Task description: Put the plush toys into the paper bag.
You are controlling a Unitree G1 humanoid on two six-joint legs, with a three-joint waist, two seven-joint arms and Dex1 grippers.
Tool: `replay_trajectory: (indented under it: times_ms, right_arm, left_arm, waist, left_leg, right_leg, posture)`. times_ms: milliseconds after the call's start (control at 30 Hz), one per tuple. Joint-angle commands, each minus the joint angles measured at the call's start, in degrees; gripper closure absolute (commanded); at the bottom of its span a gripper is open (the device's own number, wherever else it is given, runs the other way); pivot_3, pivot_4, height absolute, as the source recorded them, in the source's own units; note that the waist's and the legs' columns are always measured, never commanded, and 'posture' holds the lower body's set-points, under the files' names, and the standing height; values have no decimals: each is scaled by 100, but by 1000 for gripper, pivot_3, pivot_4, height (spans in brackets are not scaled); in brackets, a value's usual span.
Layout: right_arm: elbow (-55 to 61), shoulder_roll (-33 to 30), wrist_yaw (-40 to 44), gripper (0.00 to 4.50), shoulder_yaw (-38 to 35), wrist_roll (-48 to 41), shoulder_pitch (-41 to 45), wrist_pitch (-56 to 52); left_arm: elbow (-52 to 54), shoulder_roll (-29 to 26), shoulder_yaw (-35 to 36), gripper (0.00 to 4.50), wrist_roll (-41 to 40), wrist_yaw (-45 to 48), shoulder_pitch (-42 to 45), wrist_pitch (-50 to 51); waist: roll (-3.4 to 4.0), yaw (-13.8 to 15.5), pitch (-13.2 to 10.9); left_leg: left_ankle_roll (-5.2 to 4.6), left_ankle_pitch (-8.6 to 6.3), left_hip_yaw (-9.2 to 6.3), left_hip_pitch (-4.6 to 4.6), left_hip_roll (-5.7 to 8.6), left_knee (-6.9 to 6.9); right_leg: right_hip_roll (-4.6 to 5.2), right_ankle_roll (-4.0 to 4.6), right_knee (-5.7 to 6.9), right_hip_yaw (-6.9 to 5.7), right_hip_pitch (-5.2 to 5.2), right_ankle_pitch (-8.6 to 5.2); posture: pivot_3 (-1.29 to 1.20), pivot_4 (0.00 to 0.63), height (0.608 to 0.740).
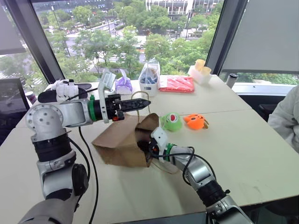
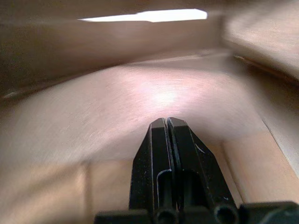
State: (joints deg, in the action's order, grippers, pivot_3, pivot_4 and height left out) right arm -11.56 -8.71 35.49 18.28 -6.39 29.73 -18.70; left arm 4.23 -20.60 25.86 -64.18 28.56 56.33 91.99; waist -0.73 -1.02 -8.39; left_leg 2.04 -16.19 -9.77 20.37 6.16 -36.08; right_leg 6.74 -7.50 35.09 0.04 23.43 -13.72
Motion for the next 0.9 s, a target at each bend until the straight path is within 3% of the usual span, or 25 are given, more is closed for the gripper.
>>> replay_trajectory:
  times_ms: [33, 233, 367, 500, 567, 900]
  right_arm:
    - [17, 134, -22, 4500, 13, 51, 9, 81]
    - [-113, 309, -35, 4500, -14, 67, 9, 160]
    - [110, 410, 91, 4500, -93, -103, -91, 269]
    - [555, 320, 204, 4500, -151, -181, -271, 206]
    - [796, 243, 278, 4500, -156, -234, -340, 133]
    - [2259, -541, 1236, 4500, 179, -667, -419, -675]
  left_arm:
    - [236, 206, 2, 4408, -584, -297, 80, 51]
    - [321, 232, -231, 4408, -854, -580, -128, 18]
    - [725, -724, -978, 4408, -346, 298, -587, -514]
    - [872, -1862, -2031, 4408, 681, 1516, -1013, -1728]
    - [841, -2179, -2376, 4408, 1041, 1989, -1070, -2229]
    - [507, -2554, -3128, 4408, 1979, 3240, -879, -3394]
  waist:
    - [0, 1, 0]
    - [0, -18, 0]
    - [1, -83, 0]
    - [1, -107, -1]
    - [2, -94, -1]
    - [2, -52, -1]
  left_leg:
    - [0, 0, 0, 0, 0, 0]
    - [1, 0, 1, -3, 0, 3]
    - [3, 0, 4, -2, -2, 7]
    - [4, 0, 5, -2, 0, 10]
    - [4, 0, 5, -1, 1, 10]
    - [-1, -3, 6, 0, -1, 11]
  right_leg:
    - [0, 0, 0, 0, 0, 0]
    - [-1, 0, 1, 3, 1, 0]
    - [-5, 0, 4, 9, 9, 0]
    - [-4, 2, 4, 14, 9, 0]
    - [-5, 2, 2, 14, 8, 0]
    - [-6, 2, -1, 14, 8, -1]
  posture:
    - [0, 150, 740]
    - [0, 150, 740]
    - [0, 150, 740]
    - [0, 150, 740]
    - [0, 150, 740]
    - [0, 150, 740]
